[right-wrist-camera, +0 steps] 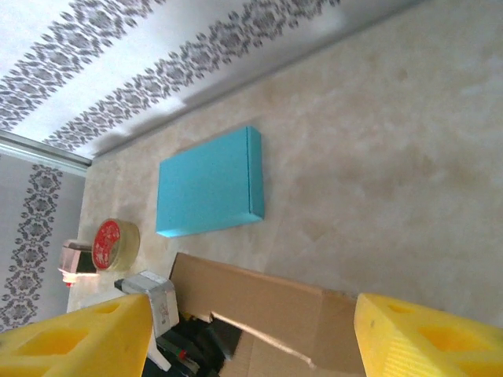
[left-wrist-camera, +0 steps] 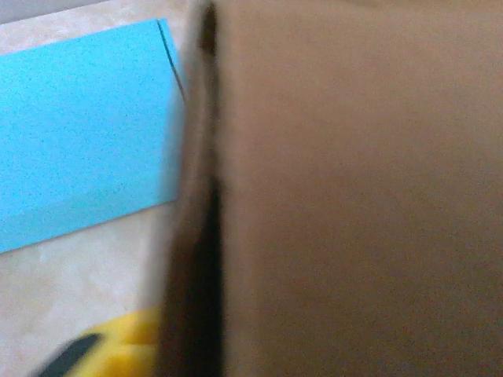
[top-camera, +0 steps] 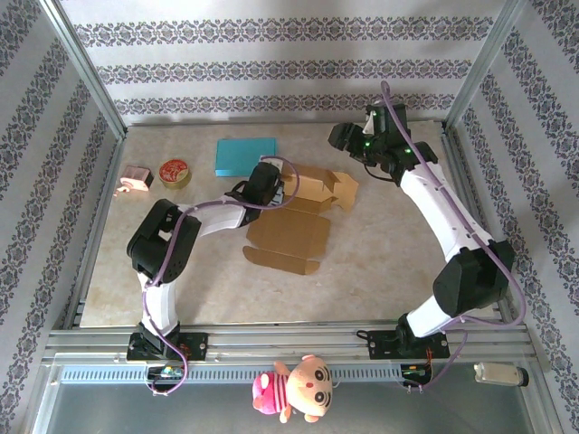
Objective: Fold the paper box
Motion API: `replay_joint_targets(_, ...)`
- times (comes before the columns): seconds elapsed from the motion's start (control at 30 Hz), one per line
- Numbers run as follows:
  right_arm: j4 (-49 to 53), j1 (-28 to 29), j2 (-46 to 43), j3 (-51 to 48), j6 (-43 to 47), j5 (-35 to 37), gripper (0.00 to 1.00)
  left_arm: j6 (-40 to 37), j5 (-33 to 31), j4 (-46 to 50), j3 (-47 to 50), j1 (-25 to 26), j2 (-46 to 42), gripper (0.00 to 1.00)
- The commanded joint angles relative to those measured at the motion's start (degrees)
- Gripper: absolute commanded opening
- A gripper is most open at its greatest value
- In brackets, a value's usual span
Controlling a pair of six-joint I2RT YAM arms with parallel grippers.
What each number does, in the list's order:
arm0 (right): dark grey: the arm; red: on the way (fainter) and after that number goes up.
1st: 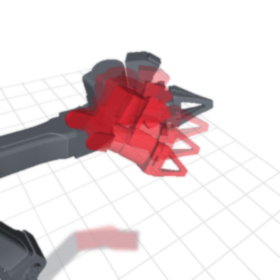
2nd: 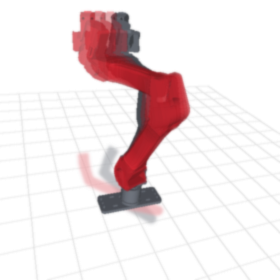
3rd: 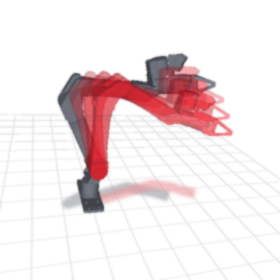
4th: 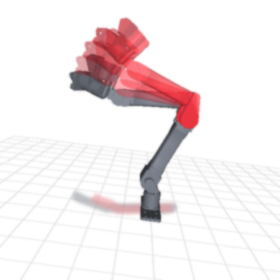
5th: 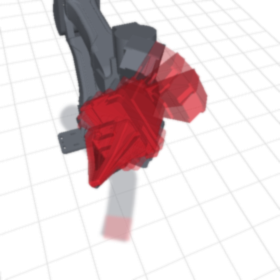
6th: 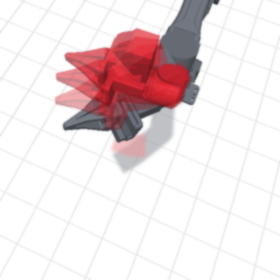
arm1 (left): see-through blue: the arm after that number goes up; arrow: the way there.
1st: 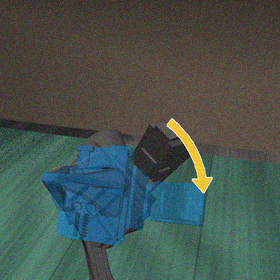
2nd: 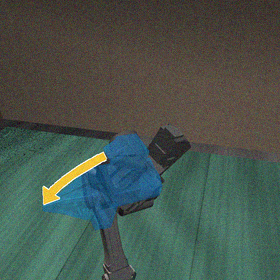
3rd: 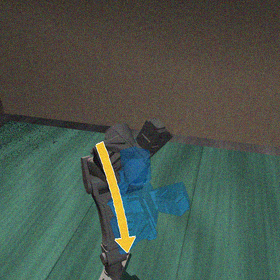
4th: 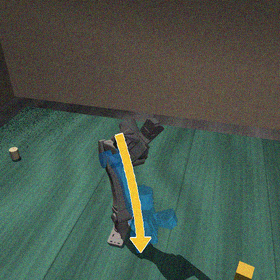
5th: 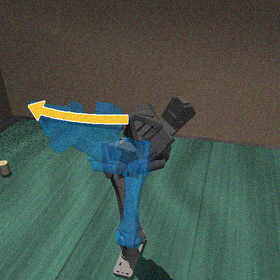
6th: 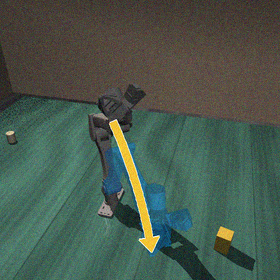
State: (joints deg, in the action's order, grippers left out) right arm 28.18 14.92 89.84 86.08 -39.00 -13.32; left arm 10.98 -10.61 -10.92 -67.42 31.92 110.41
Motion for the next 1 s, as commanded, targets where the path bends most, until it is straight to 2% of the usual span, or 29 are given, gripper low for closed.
replay_joint_targets(0.0, 3.81, 1.18, 1.37, -0.53, -4.71, -0.3, 0.69, 5.51, -2.05, -0.83, 1.3, 0.43, -4.31, 0.46)
replay_joint_targets(0.1, 3.64, 1.2, 2.27, -1.03, -6.27, -1.49, 0.69, 6.86, -0.16, 0.15, 4.09, 0.51, -8.89, 0.55)
replay_joint_targets(0.2, 2.9, 1.71, 3.18, -1.09, -9.43, -4.14, 0.69, 9.62, 3.27, 2.94, 7.37, 0.51, -15.55, 0.59)
replay_joint_targets(0.3, 2.4, 2.99, 3.61, -1.35, -10.89, -3.21, 0.71, 14.28, 6.07, 9.76, 7.85, 0.3, -23.37, 0.6)
replay_joint_targets(0.37, 2.52, 3.29, 4.31, -1.51, -11.06, -1.44, 0.72, 17.64, 9.61, 17.88, 3.4, -1.3, -24.76, 0.61)
replay_joint_targets(0.47, 1.87, 3.23, 6.07, -2.22, -12.68, -1.8, 0.74, 23.9, 20.76, 26.88, -6.13, -6.53, -20.38, 0.61)
replay_joint_targets(0.53, 1.61, 3.37, 7.41, -2.41, -13.15, -2.72, 0.74, 28.51, 29.17, 24.48, -9.34, -10.4, -16.18, 0.62)
replay_joint_targets(0.63, 1.53, 4.17, 8.61, -2.7, -13.05, -1.58, 0.75, 31.95, 36.99, 21.8, -13.77, -13.88, -9.32, 0.65)
replay_joint_targets(0.73, 0.69, 4.57, 9.83, -2.94, -12.77, -1.73, 0.78, 30.73, 41.01, 23.31, -18.99, -14.58, -3.88, 0.7)
replay_joint_targets(0.83, -0.13, 4.77, 11.39, -2.8, -13.37, -3.82, 0.79, 32.13, 45.82, 21.14, -20.6, -14.53, -0.92, 0.7)
replay_joint_targets(0.97, -4.42, 5.18, 11.92, -4.76, -14.69, -4.45, 0.71, 34.7, 49.85, 18.9, -19.91, -14.5, 1.15, 0.63)
